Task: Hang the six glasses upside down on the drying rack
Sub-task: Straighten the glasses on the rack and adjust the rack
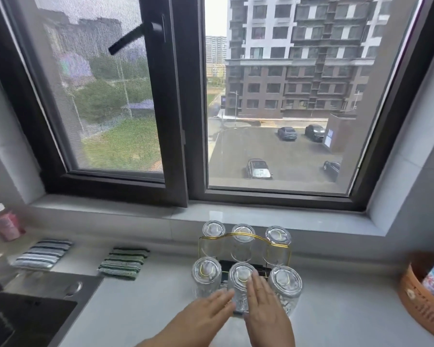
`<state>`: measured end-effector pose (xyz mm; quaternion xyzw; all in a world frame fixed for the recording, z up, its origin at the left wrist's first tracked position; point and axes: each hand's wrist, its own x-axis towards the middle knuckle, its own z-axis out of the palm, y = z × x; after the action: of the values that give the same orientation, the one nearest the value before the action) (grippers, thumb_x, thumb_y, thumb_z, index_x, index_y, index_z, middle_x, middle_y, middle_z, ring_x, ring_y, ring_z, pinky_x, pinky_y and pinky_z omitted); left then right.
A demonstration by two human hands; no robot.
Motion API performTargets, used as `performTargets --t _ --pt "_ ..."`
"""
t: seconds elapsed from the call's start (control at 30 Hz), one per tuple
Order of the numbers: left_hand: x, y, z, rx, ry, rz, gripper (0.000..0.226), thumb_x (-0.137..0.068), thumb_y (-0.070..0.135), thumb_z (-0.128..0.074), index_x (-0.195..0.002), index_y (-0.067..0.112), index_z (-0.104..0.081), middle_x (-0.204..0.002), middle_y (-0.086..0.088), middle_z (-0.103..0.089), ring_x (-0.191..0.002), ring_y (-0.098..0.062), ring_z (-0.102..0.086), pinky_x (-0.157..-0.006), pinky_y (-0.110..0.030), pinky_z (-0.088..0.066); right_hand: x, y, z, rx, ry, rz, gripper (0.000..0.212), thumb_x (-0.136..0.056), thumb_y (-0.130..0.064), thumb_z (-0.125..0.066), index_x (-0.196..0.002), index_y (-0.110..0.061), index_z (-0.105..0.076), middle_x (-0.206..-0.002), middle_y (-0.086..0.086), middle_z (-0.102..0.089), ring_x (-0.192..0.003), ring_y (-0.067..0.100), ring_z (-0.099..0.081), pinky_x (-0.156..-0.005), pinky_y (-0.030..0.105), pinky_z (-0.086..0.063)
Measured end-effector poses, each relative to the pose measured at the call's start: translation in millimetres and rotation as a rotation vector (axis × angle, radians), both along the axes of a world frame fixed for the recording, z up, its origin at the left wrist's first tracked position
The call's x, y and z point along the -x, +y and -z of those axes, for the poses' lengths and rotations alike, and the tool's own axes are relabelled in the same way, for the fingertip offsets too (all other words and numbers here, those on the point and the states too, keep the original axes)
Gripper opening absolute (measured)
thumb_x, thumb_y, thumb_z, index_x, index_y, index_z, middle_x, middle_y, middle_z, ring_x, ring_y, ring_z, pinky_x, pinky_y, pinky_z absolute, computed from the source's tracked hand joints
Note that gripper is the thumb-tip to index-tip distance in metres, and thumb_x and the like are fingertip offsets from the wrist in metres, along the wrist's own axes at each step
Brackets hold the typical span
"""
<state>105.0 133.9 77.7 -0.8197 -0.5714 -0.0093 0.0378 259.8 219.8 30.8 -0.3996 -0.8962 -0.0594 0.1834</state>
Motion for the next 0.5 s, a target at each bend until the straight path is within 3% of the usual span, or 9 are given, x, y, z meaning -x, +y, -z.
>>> performTargets --t 0.07,0.13,0.2,0.27,0.3,0.33,0.4,0.43,0.5 --pt "5 9 9 -0.018 0.053 0.012 0.046 -0.073 0.057 -0.061 -0.113 0.034 -0.062 -0.120 0.017 -0.065 -0.109 0.005 -0.058 -0.082 -0.006 -0.048 3 3 0 0.007 0.020 0.005 0.064 -0.037 -0.021 -0.087 -0.097 -0.006 -0.070 -0.152 0.008 0.028 -0.140 0.016 0.023 -0.113 0.023 0.011" --pt "10 15 16 -0.048 0.082 -0.042 0.057 -0.094 0.052 -0.023 -0.135 0.016 -0.038 -0.139 0.006 -0.049 -0.124 -0.002 -0.047 -0.094 -0.013 -0.040 4 3 -3 -0.023 0.036 0.046 0.049 -0.060 -0.021 -0.061 -0.107 -0.006 -0.063 -0.154 0.013 0.016 -0.140 0.016 0.023 -0.113 0.023 0.012" --pt "13 21 27 -0.134 0.123 -0.052 0.056 -0.097 0.035 0.000 -0.140 0.008 -0.024 -0.145 0.000 -0.038 -0.129 -0.008 -0.041 -0.095 -0.015 -0.039 4 1 0 -0.017 0.051 0.073 0.056 -0.065 -0.024 -0.041 -0.117 -0.006 -0.051 -0.155 0.016 -0.003 -0.140 0.014 0.022 -0.113 0.023 0.011" --pt "10 23 28 -0.137 0.113 -0.044 0.057 -0.098 0.023 -0.001 -0.128 0.024 -0.049 -0.136 0.007 -0.052 -0.125 -0.006 -0.047 -0.088 -0.013 -0.049 4 0 -2 -0.046 0.136 0.059 0.073 -0.067 -0.030 -0.046 -0.132 0.000 -0.033 -0.156 0.007 0.013 -0.141 0.012 0.018 -0.113 0.021 0.006" --pt "9 23 28 -0.122 0.110 -0.035 0.057 -0.098 0.021 -0.002 -0.125 0.026 -0.053 -0.135 0.010 -0.051 -0.124 -0.006 -0.047 -0.086 -0.013 -0.051 2 1 -6 -0.037 0.161 0.012 0.087 -0.066 -0.032 -0.057 -0.138 0.000 -0.020 -0.156 0.005 0.014 -0.142 0.011 0.010 -0.113 0.020 -0.001" --pt "9 24 29 -0.128 0.127 -0.031 0.054 -0.098 0.022 -0.004 -0.130 0.020 -0.048 -0.138 0.007 -0.046 -0.123 -0.007 -0.046 -0.086 -0.014 -0.052 -1 5 -13 -0.006 0.185 -0.048 0.097 -0.061 -0.029 -0.069 -0.139 -0.001 -0.019 -0.156 0.006 0.001 -0.142 0.012 -0.008 -0.111 0.019 -0.012" --pt "12 25 36 -0.194 0.157 -0.014 0.051 -0.098 0.026 -0.003 -0.143 0.003 -0.012 -0.152 -0.007 -0.021 -0.133 -0.010 -0.034 -0.094 -0.017 -0.047 -4 20 -36 0.052 0.285 -0.096 0.083 -0.059 -0.019 -0.076 -0.131 -0.001 -0.039 -0.145 0.009 -0.037 -0.128 0.021 -0.045 -0.104 0.024 -0.032" --pt "14 25 38 -0.226 0.192 -0.018 0.053 -0.098 0.029 -0.002 -0.143 0.001 0.004 -0.153 -0.012 -0.001 -0.140 -0.016 -0.018 -0.101 -0.019 -0.039 -5 31 -48 0.099 0.354 -0.084 0.069 -0.068 -0.017 -0.068 -0.130 -0.002 -0.043 -0.139 0.010 -0.047 -0.123 0.023 -0.050 -0.102 0.025 -0.032" --pt "15 24 40 -0.290 0.265 -0.032 0.056 -0.097 0.033 -0.001 -0.141 0.001 0.012 -0.152 -0.018 0.023 -0.141 -0.028 0.010 -0.111 -0.028 -0.020 -2 63 -73 0.243 0.420 -0.064 0.051 -0.086 -0.015 -0.048 -0.135 -0.007 -0.037 -0.139 0.010 -0.047 -0.128 0.021 -0.044 -0.103 0.021 -0.024"
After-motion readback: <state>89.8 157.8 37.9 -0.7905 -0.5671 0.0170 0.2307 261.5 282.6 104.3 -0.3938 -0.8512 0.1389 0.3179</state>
